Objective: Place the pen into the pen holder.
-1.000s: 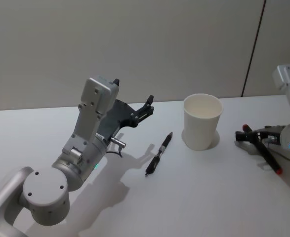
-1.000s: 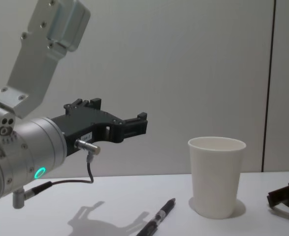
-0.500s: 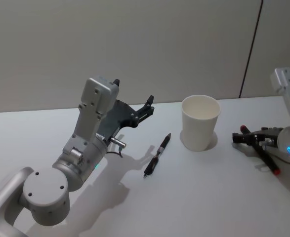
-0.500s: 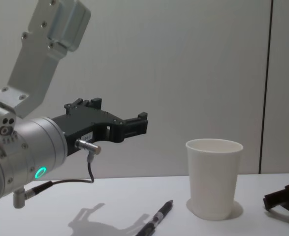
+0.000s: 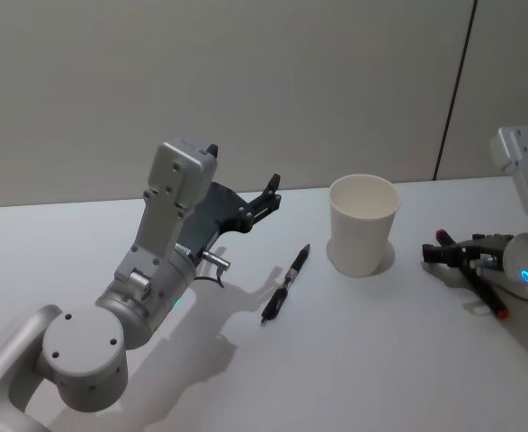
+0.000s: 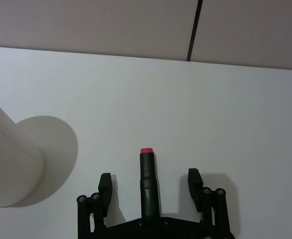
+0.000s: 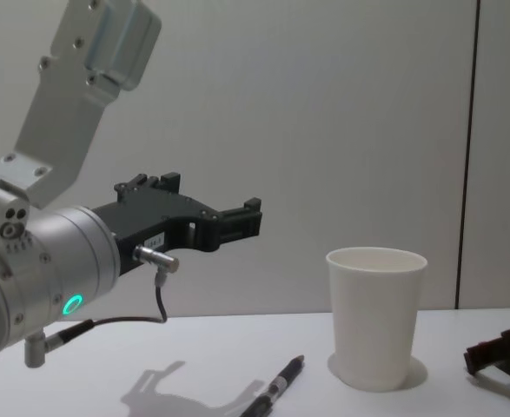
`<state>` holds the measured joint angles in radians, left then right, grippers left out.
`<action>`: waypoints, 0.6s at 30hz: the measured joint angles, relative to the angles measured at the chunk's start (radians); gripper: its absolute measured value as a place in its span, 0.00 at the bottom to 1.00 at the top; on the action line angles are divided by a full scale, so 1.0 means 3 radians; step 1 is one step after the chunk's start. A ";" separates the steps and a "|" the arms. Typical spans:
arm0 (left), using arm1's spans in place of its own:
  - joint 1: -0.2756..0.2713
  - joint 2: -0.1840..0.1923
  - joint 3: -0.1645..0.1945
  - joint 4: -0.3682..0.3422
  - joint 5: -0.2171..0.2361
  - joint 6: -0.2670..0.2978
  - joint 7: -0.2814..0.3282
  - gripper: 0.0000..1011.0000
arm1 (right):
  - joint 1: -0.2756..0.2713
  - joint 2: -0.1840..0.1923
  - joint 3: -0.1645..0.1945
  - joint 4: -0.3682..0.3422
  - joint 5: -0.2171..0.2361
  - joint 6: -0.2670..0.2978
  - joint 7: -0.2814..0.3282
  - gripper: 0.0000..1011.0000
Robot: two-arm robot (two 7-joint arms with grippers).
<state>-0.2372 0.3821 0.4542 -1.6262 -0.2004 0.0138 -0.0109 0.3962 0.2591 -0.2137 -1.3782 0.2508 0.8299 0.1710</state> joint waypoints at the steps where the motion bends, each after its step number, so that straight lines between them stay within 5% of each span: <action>1: 0.0000 0.0000 0.0000 0.0000 0.0000 0.0000 0.0000 0.99 | 0.0000 0.0000 0.0000 0.0001 0.0000 -0.0001 0.0001 0.94; 18: 0.0000 0.0000 0.0000 0.0000 0.0000 0.0000 0.0000 0.99 | -0.0048 0.0003 -0.0003 -0.0047 0.0013 -0.0065 0.0001 0.85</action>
<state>-0.2372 0.3821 0.4542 -1.6262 -0.2004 0.0139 -0.0109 0.3817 0.2599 -0.2146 -1.3922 0.2549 0.8105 0.1715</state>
